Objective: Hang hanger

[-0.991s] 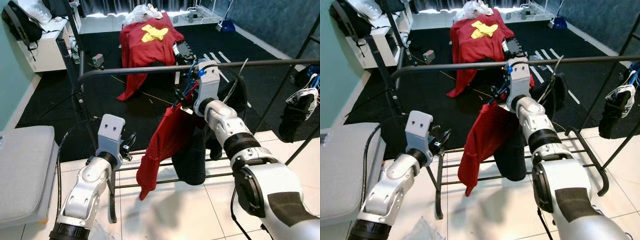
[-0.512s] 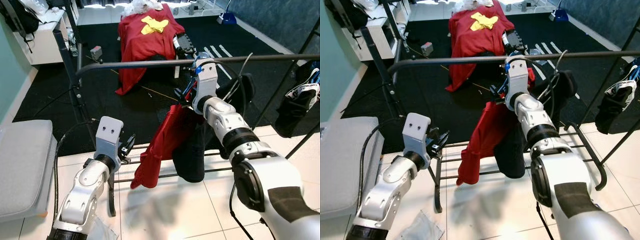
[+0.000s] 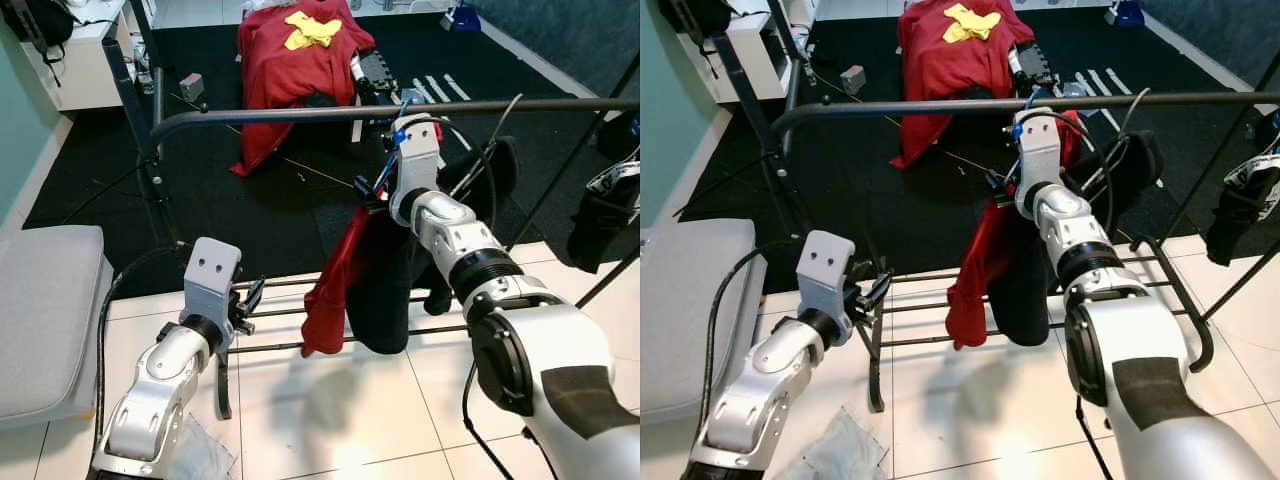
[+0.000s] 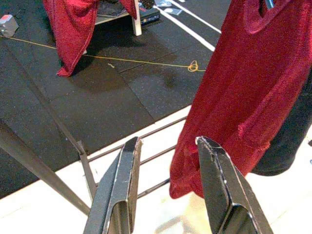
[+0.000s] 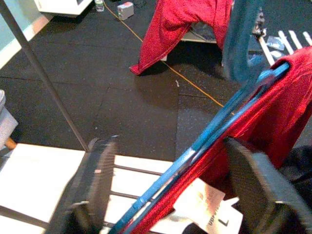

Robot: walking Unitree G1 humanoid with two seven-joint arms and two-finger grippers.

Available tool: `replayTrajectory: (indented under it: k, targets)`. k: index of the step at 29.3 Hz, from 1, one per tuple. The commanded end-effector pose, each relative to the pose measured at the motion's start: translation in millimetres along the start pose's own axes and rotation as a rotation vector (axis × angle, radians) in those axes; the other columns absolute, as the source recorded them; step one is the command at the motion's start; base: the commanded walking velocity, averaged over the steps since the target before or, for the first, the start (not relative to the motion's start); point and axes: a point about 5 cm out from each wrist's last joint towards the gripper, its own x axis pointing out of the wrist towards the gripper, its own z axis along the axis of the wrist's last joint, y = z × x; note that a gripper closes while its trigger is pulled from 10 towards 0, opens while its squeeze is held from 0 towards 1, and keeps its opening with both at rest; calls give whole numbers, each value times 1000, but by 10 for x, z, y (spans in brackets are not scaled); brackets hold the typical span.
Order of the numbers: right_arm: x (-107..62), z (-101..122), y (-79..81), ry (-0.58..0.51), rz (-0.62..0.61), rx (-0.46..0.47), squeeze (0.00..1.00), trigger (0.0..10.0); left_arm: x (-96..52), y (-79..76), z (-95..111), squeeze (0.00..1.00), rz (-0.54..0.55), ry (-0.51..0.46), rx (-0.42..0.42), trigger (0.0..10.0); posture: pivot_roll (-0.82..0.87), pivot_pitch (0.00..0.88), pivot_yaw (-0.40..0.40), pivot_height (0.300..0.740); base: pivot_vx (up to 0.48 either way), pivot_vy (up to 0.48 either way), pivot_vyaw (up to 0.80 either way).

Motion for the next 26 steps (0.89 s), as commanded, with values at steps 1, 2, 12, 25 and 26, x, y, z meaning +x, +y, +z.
replayTrajectory:
  k: [1,2,12,25,26]
  targets:
    - [1,37,-13,-2,-1,-9,0,2431,-44,45,-5,0,12,7,4,10000,149,187,-15,740,0,0,0]
    - [1,37,-13,-2,-1,-9,0,2431,-44,45,-5,0,12,7,4,10000,149,187,-15,740,0,0,0]
    - [-5,83,-51,-18,-12,-43,0,39,-23,48,29,0,14,-4,-6,10000,149,177,-10,740,0,0,0]
    - [-7,119,-68,-22,-19,-97,1000,10000,17,42,59,0,-3,-15,-13,10000,144,166,-3,740,0,0,0]
    - [-7,119,-68,-22,-19,-97,1000,10000,17,42,59,0,-3,-15,-13,10000,144,166,-3,740,0,0,0]
